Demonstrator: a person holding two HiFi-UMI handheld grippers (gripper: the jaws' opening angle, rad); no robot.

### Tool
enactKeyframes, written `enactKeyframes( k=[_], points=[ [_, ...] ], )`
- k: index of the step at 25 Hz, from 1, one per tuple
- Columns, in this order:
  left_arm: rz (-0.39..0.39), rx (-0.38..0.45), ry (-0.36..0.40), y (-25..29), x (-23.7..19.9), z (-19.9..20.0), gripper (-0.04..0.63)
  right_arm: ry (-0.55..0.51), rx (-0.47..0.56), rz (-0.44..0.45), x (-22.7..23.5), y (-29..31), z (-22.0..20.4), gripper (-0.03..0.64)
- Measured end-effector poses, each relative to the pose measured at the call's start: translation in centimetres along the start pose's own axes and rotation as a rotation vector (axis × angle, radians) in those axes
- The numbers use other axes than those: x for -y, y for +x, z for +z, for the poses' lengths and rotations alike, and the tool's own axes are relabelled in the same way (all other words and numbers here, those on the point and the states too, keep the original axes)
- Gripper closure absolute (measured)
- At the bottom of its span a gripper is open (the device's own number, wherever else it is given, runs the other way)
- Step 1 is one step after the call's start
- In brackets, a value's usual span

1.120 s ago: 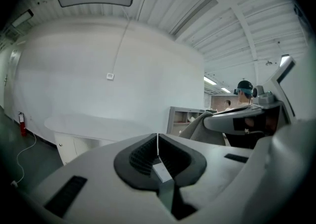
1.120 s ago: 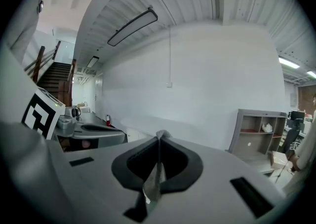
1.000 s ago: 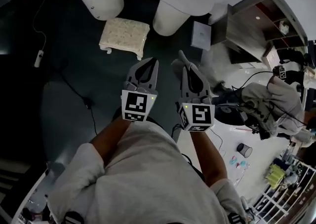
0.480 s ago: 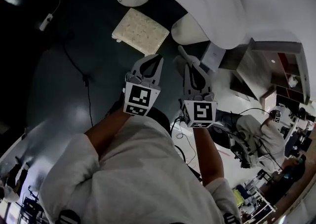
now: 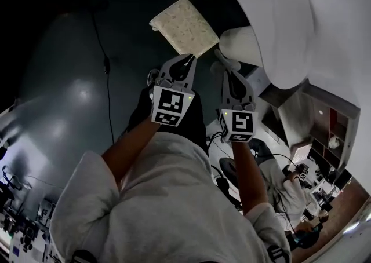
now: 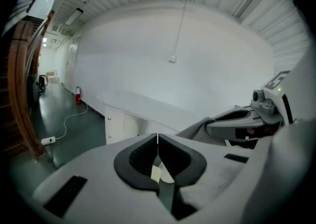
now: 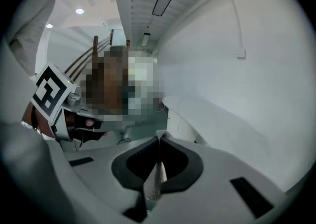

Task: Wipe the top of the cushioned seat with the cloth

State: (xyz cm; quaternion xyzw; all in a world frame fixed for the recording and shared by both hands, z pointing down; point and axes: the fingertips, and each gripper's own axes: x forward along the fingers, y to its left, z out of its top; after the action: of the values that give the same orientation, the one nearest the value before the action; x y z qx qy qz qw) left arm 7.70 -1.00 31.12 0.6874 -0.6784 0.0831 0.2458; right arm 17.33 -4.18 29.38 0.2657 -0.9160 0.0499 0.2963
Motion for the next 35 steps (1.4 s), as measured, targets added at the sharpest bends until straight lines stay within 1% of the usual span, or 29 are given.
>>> enactKeyframes(
  k=[4, 7, 11, 13, 16, 19, 22, 29, 33, 35],
  points=[
    [0.130, -0.004, -0.073, 1.3, -2.9, -2.2, 0.574, -0.030, -0.030, 0.085, 0.1, 4.2, -2.3, 0.603],
    [0.214, -0.022, -0.112, 1.9, -5.5, -4.5, 0.574, -0.045, -0.042, 0.128, 0.4, 7.2, -3.7, 0.603],
    [0.269, -0.058, -0.116, 3.2, -7.2, -7.6, 0.574, -0.021, -0.068, 0.138, 2.3, 10.4, -6.6, 0.603],
    [0.282, -0.068, -0.107, 4.1, -7.9, -9.0, 0.574, -0.015, -0.083, 0.140, 3.1, 12.0, -8.3, 0.603],
    [0.305, -0.083, -0.102, 6.0, -9.2, -11.4, 0.574, -0.032, -0.112, 0.137, 4.1, 14.7, -11.1, 0.603],
    [0.311, -0.115, -0.130, 8.1, -10.5, -14.6, 0.574, -0.051, -0.152, 0.124, 4.6, 16.9, -14.1, 0.603],
    [0.302, -0.146, -0.174, 10.2, -11.4, -17.9, 0.574, -0.086, -0.192, 0.115, 4.8, 18.9, -16.8, 0.603],
    [0.271, -0.193, -0.214, 14.4, -12.6, -23.9, 0.574, -0.114, -0.272, 0.090, 5.7, 23.3, -22.1, 0.603],
    [0.253, -0.220, -0.241, 16.4, -12.8, -27.8, 0.574, -0.162, -0.314, 0.059, 7.3, 26.3, -24.8, 0.603],
    [0.258, -0.237, -0.248, 16.8, -13.1, -29.4, 0.574, -0.177, -0.330, 0.039, 7.8, 27.4, -26.3, 0.603]
  ],
)
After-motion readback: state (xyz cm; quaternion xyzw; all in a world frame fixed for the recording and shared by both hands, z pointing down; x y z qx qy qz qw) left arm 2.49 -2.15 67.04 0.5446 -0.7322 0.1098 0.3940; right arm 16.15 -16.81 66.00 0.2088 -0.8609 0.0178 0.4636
